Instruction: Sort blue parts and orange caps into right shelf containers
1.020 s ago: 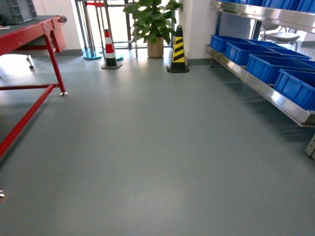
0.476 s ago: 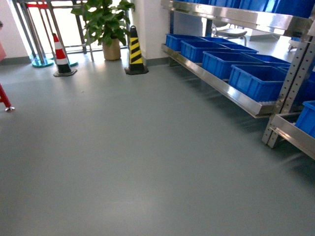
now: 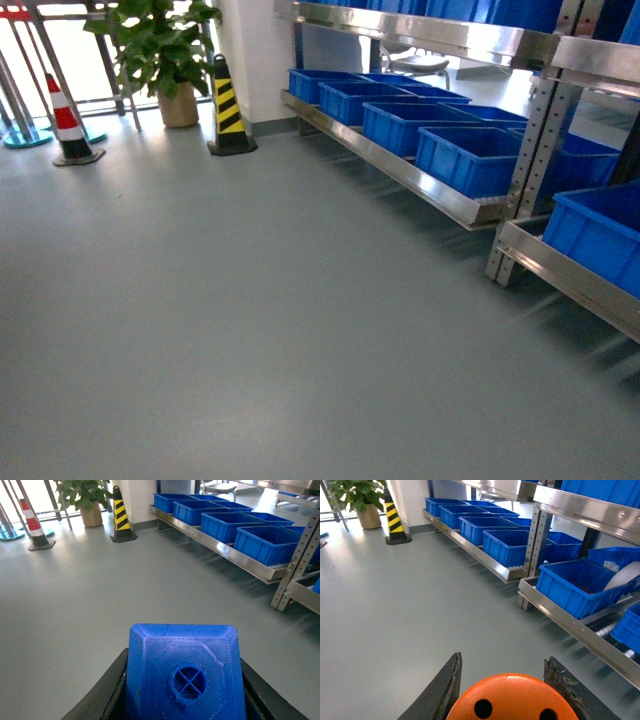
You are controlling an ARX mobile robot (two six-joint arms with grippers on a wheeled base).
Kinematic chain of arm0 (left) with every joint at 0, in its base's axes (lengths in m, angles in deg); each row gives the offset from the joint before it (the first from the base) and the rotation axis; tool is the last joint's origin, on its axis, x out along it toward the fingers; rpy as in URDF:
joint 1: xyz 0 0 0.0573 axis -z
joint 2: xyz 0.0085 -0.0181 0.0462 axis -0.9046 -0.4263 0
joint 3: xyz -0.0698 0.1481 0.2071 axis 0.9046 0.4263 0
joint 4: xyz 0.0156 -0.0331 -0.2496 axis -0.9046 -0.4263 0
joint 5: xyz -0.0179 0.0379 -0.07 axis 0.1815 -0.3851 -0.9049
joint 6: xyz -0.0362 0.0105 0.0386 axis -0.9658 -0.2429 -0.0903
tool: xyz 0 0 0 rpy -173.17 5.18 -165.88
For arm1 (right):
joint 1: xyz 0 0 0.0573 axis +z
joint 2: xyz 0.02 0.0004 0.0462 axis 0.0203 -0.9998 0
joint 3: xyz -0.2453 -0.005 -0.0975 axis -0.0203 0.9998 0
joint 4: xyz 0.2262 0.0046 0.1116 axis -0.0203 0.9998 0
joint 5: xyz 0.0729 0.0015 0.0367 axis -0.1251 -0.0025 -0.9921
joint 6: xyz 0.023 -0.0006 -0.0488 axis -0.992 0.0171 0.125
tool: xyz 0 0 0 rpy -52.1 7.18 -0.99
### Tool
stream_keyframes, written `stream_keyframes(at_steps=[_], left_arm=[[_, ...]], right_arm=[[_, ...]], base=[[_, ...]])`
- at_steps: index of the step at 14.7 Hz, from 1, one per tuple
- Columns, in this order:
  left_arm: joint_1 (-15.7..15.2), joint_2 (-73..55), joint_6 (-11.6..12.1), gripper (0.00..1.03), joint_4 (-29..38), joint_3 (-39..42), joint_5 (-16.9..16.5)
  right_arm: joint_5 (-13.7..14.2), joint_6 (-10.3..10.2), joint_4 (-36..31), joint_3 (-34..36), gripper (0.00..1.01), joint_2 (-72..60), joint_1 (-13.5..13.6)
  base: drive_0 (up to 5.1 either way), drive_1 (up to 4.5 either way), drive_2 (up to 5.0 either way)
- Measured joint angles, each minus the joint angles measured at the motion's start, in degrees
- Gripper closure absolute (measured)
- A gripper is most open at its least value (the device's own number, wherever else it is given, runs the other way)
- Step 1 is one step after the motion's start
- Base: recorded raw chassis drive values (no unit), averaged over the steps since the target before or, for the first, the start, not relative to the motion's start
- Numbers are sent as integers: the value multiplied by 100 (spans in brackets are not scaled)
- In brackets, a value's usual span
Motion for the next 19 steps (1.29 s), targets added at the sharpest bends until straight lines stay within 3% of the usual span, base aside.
stream_keyframes(at_steps=[19], left_arm=[[4, 0, 0, 59, -4, 0, 2]], right_arm=[[0, 0, 0, 0, 59, 2, 0]], base=[[-160, -160, -160]])
